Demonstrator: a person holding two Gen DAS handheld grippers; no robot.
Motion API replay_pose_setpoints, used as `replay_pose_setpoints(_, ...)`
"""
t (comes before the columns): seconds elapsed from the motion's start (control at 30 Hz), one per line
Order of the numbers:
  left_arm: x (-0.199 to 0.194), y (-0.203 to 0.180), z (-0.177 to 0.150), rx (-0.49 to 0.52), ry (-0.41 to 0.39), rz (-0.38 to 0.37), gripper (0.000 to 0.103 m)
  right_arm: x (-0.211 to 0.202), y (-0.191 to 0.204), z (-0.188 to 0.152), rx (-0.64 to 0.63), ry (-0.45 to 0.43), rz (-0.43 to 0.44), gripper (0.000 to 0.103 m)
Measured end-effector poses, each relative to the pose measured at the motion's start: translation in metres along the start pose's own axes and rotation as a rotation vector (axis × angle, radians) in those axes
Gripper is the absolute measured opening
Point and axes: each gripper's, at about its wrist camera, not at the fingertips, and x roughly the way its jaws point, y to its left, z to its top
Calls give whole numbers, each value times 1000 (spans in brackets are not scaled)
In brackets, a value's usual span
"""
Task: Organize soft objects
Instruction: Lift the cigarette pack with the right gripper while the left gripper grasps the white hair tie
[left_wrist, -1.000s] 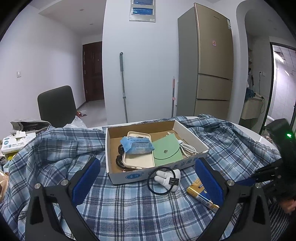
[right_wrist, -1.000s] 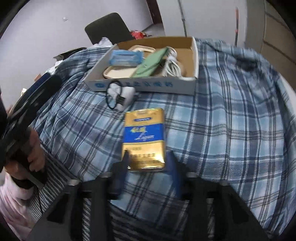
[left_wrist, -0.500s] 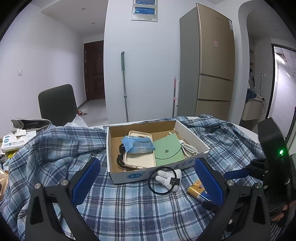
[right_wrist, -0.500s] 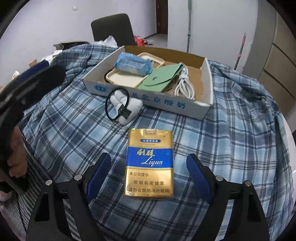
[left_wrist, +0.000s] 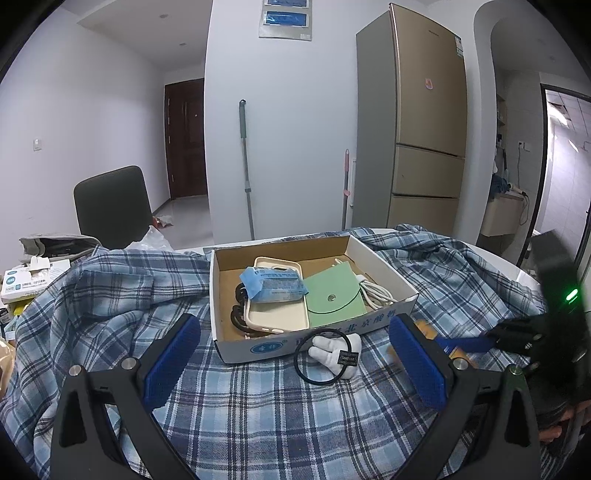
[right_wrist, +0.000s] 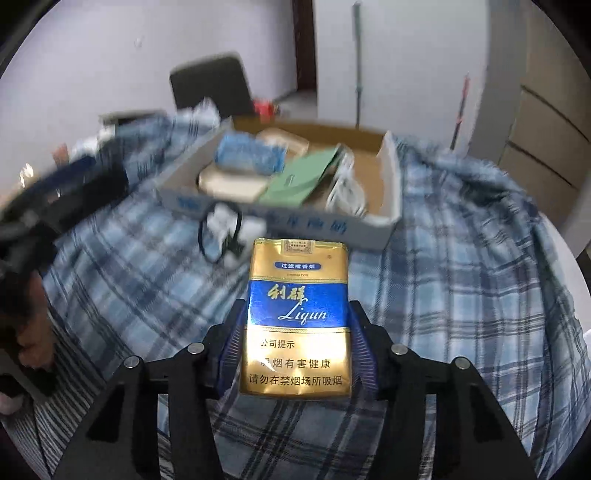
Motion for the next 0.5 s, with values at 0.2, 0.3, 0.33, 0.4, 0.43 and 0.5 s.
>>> replay_pose_setpoints(0.2,3,3,0,-17,15,3,103,-38,-23,0,128,-201,-38,52)
replay_pose_setpoints(0.3,6,5,1,-21,38,-15,103,-53,-33,1,192,-286,-100,52)
replay_pose_setpoints(0.33,7,6,2,-21,44,-20,103,-59,-37,1,206,-312,-124,52)
replay_pose_setpoints(0.4,12,7,3,-27,72,-52,95,-65,-42,1,224,-342,-151,53)
replay_pose_setpoints(0.43,17,7,3,-28,96,-68,91,-65,-44,1,232,-338,-146,53)
replay_pose_setpoints(0.5,32,3,1,-20,168,-93,81,-61,-43,2,234,-319,-137,53)
